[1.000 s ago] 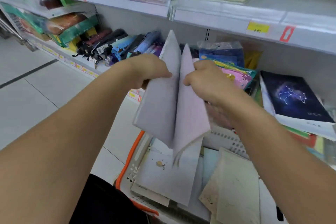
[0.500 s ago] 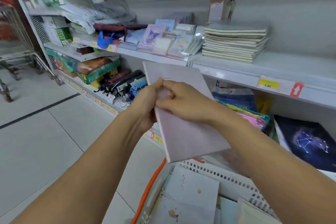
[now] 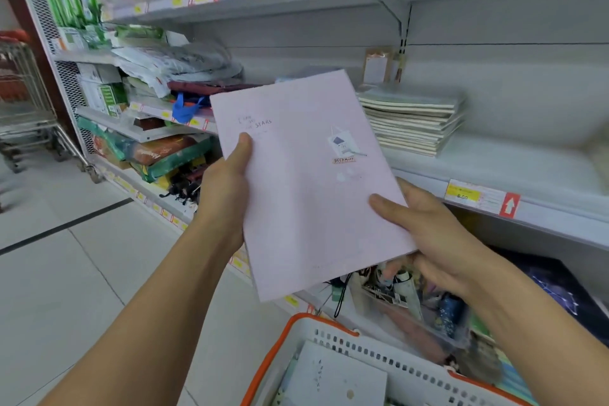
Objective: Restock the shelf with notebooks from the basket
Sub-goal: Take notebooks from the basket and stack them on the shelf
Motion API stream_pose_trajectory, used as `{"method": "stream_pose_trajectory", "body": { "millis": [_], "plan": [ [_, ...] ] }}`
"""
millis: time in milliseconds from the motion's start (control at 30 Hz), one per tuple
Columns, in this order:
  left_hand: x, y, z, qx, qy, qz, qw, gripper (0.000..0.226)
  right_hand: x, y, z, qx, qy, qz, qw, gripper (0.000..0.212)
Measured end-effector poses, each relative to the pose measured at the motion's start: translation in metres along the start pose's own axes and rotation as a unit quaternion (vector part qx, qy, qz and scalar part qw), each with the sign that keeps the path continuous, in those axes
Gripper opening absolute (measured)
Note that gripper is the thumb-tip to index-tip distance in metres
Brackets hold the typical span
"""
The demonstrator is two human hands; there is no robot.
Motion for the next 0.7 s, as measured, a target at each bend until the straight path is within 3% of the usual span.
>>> {"method": "stream_pose_trajectory", "body": {
  "millis": [67, 200, 300, 400, 500, 567, 700],
  "plan": [
    [-0.002, 0.016, -0.002, 0.006, 0.003, 0.037, 0.999, 0.032, -0.005, -0.006, 0.013, 0.020, -0.035, -0.033, 0.999, 0.036],
    [-0.013, 0.061, -0.002, 0.019, -0.003, 0.187, 0.982, 0.046, 0.014, -0.027, 0.053, 0.142, -0.057, -0.119, 0.981, 0.023],
    [-0.012, 0.075, 0.003, 0.000, -0.013, 0.195, 0.981, 0.062, 0.053, -0.057, 0.102, 0.259, -0.044, -0.153, 0.953, 0.025],
    [-0.008, 0.074, 0.016, 0.029, -0.050, 0.170, 0.984, 0.055, 0.092, -0.090, 0.136, 0.250, -0.044, -0.208, 0.945, 0.018],
    [-0.002, 0.073, 0.029, 0.056, -0.079, 0.153, 0.983, 0.050, 0.124, -0.116, 0.144, 0.160, -0.006, -0.235, 0.959, 0.017],
    [0.002, 0.071, 0.035, 0.065, -0.088, 0.147, 0.983, 0.047, 0.134, -0.131, 0.147, 0.022, 0.027, -0.257, 0.966, 0.013],
    [0.007, 0.070, 0.042, 0.072, -0.085, 0.144, 0.983, 0.042, 0.141, -0.164, 0.156, -0.262, 0.035, -0.345, 0.901, 0.023]
  ]
}}
Point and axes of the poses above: each hand's wrist, its own x-axis towards the middle knuckle, its own y-axis out of the palm, z = x × y, the point moved 5 cm from there along x, towards the middle knuckle, and after that the axes turned 5 degrees about x, right-handed, at the moved point
